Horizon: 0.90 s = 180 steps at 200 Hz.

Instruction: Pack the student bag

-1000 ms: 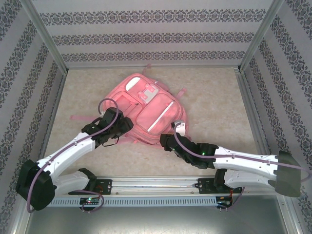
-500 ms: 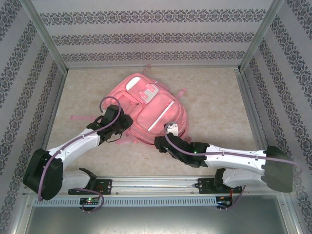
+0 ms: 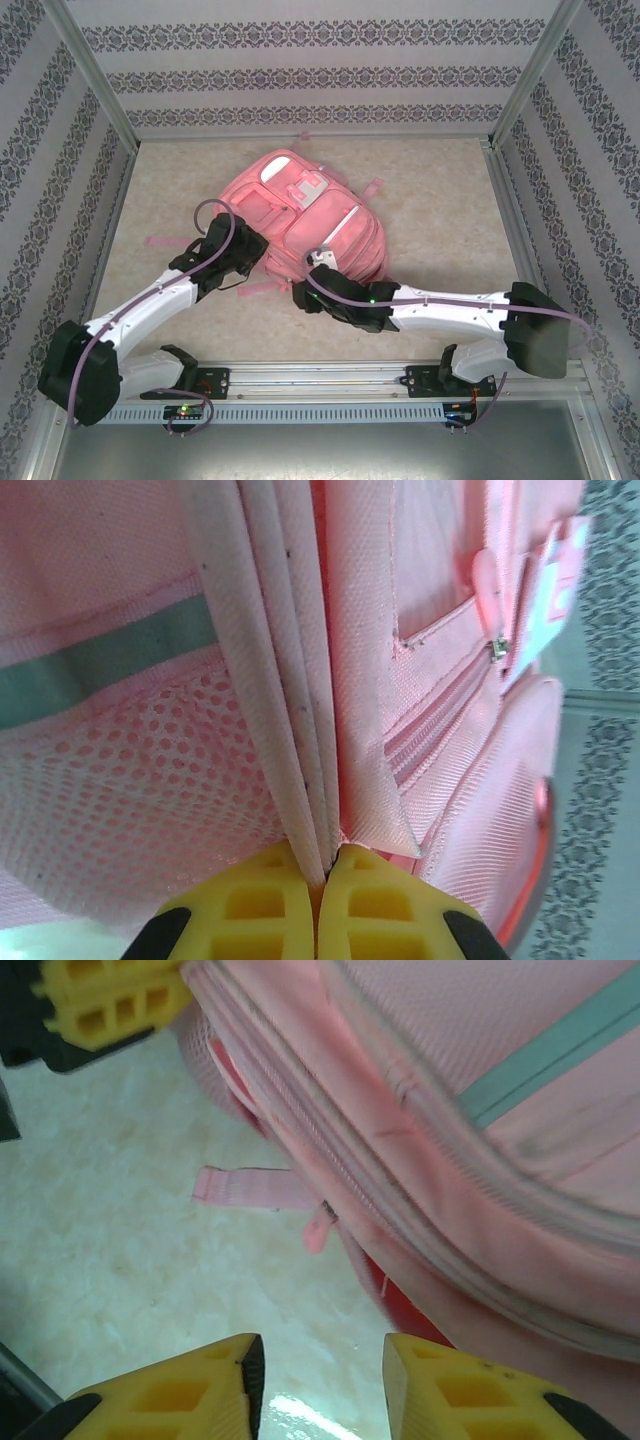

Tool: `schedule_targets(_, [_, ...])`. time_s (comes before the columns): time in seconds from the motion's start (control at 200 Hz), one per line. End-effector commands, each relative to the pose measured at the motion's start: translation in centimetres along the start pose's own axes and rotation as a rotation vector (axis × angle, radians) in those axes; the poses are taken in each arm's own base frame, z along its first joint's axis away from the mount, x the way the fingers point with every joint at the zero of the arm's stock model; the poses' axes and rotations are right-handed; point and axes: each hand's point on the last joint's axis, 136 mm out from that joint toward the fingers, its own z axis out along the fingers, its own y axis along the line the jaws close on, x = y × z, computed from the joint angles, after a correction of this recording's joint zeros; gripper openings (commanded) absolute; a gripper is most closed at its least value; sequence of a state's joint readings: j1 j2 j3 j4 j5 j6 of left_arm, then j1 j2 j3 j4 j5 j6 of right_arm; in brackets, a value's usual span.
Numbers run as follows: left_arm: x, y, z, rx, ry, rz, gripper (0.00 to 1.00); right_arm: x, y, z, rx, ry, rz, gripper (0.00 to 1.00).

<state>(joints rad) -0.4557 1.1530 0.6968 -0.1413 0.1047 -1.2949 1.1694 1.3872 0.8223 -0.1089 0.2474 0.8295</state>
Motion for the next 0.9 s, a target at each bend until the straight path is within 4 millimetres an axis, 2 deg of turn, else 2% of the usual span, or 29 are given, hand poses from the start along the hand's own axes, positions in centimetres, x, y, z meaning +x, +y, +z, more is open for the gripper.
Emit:
schedule_targets(0.0, [-1.8,-6.3,-2.7,0.212,-0.045,-0.07,0.0,-0.7,1.8,0.4,-0.058,0.007,0.013,0.39])
schedule_targets(0.195, [-1.8,-6.5,-2.6,0.23,-0.043,-0.127,0.0,-1.6,1.3,1.4,0.005,-0.015,0.099,0.36])
schedule_targets(0.42, [-1.7,-8.3,-3.1,0.267,-0.05,-0.141,0.0,-0.6,-0.1,2.7,0.2,-0.009,0.008,0.32])
schedule_targets(0.665, [-1.6,-8.5,-2.6,0.264,-0.057,-0.162,0.0,0.2,-0.7,3.7,0.393,-0.034,0.008,0.29])
schedule_targets(0.769, [-1.4,-8.7,-2.4,0.265,-0.054,-0.164,0.0,0.7,-1.3,4.7,0.453,-0.022,0.014,0.37])
schedule_targets(0.894, [-1.3,-8.8,-2.5,0.267,-0.062,-0.163,0.0,0.3,-2.4,5.6,0.509,-0.034,0.016,0.48])
